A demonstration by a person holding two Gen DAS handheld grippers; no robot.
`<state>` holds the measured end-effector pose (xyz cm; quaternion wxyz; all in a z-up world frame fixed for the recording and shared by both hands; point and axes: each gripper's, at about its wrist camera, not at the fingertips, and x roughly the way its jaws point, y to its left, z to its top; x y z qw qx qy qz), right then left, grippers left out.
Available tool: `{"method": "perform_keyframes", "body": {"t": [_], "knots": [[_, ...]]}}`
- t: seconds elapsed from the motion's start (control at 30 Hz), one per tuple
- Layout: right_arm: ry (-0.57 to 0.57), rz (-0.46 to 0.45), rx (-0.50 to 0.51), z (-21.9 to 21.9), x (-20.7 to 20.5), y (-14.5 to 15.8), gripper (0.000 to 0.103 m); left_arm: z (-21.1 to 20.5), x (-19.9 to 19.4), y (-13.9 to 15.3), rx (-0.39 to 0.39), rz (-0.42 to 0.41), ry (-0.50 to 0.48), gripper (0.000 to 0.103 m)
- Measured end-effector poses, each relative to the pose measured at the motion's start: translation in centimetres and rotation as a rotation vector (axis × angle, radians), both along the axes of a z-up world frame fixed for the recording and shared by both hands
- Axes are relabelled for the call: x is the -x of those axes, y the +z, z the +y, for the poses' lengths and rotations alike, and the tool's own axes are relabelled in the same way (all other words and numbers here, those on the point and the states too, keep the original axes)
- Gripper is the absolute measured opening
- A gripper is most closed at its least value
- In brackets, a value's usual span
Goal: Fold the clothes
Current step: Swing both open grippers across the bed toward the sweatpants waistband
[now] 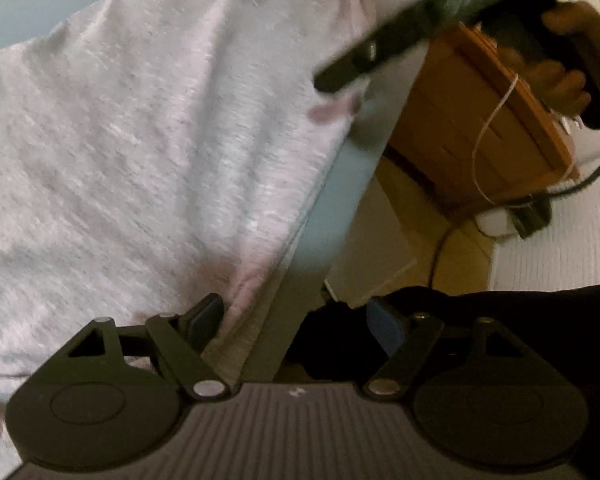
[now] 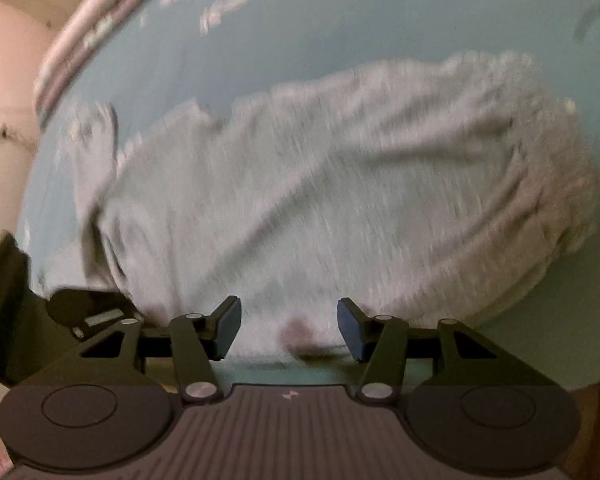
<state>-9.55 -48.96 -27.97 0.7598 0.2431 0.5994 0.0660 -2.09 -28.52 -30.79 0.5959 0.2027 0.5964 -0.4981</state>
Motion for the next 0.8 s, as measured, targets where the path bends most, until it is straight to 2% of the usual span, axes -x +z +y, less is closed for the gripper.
{"method": "perform_keyframes", "body": {"t": [0.07,0.2,0.27,0.37,0.4,0.47,0.53,0.6,0.7,0.8], "knots": [[-0.012,0.034,0.021,-0.5,0.4,-0.3,0.058,-0.3,0.2,0.4,-0.011,-0.011,-0.006,0.078],[-0.083,-0.044,-0.018,-2.2,1.4,2.4,0.062,-0.9,-0.6,2.0,0.024,-0.027,0.003,0.078],[-0.152,-0.083,0.013,-3.2,2.1,3.6,0.064,-1.4,-1.2,2.6,0.048,-0.046,0.009,0.078],[-0.303,-0.058,0.053,-5.1,3.0,3.1,0.063,-2.5,-1.9,2.4,0.058,-0.037,0.012,0.078],[-0.344,-0.048,0.039,-5.6,3.1,2.6,0.06,-3.0,-1.9,2.3,0.062,-0.042,0.0,0.078],[-0.403,-0.043,0.012,-6.3,3.2,1.5,0.037,-4.0,-1.7,2.4,0.083,-0.043,-0.029,0.078],[-0.431,-0.058,0.066,-6.8,2.9,0.7,0.036,-5.1,-1.7,2.3,0.085,-0.03,-0.05,0.078],[-0.479,-0.04,0.112,-7.7,2.8,-0.1,0.028,-6.0,-1.4,1.9,0.079,-0.018,-0.082,0.078],[-0.531,-0.024,0.099,-8.5,3.8,-0.7,0.028,-7.7,-1.1,1.6,0.074,-0.023,-0.144,0.078],[-0.534,-0.002,0.126,-8.6,4.9,-0.5,0.039,-8.9,-0.9,0.8,0.048,-0.019,-0.203,0.081]]}}
